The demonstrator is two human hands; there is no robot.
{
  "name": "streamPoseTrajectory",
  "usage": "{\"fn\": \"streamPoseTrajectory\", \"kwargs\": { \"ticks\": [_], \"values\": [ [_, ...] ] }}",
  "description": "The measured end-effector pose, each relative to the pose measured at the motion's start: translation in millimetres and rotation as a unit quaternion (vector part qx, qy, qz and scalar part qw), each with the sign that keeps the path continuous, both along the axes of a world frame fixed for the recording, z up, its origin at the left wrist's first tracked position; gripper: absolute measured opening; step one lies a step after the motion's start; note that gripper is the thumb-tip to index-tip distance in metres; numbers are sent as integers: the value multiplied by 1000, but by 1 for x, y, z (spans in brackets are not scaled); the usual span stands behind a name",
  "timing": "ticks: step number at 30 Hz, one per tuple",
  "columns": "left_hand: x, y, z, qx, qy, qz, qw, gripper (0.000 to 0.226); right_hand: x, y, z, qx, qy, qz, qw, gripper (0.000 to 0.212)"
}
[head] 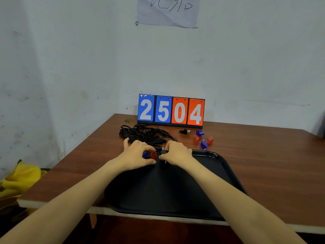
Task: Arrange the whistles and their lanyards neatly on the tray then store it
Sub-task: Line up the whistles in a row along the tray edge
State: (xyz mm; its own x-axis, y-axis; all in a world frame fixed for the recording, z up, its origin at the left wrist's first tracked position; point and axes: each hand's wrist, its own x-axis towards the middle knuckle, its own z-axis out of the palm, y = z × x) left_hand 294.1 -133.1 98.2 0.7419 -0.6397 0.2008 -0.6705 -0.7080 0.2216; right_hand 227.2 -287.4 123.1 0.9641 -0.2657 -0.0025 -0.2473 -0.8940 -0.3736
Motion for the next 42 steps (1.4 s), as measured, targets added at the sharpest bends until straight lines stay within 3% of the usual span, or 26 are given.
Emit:
{"fn": "streamPoseTrajectory", "kwargs": {
  "ticks": [25,37,42],
  "values": [
    [-3,1,2,-1,5,4,1000,48,-2,-1,-4,39,20,-12,999,49],
    [-12,-8,22,-37,-4,3,999,73,-19,-17,12,47,0,14,999,44],
    [-16,-48,34,-81,-24,11,996,40,-34,-57,32,46,-57,14,997,33]
  ]
}}
